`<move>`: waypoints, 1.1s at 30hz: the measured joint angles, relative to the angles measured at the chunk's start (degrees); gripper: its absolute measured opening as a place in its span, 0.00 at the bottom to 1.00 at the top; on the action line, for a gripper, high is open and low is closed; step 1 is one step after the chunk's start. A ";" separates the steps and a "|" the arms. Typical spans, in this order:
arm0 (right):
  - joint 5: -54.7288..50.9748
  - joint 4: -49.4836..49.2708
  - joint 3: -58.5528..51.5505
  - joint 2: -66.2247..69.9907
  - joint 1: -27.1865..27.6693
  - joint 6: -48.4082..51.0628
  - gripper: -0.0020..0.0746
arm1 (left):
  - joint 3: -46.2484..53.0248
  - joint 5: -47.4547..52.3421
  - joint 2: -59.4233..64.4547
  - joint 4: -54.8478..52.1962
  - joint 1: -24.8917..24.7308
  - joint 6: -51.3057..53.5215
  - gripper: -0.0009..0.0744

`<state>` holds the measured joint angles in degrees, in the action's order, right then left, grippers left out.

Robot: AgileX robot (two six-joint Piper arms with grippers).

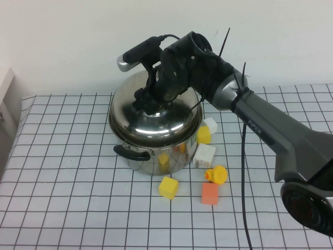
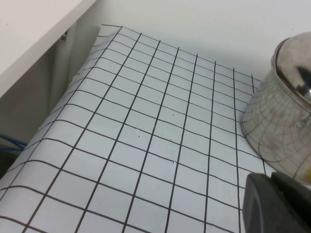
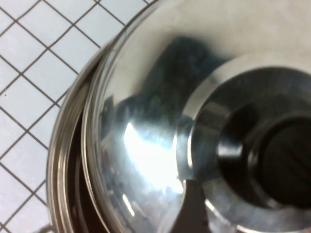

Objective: Cover the pot
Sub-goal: Place the pot lid on the pot

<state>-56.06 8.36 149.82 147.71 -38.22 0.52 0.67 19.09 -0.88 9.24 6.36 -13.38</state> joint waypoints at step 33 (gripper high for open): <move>3.02 0.90 0.00 0.00 0.13 0.00 0.46 | 0.00 0.00 0.00 0.00 0.00 0.15 0.01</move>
<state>-53.04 9.26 149.82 147.71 -38.09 0.52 0.67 19.09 -0.88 9.24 6.36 -13.23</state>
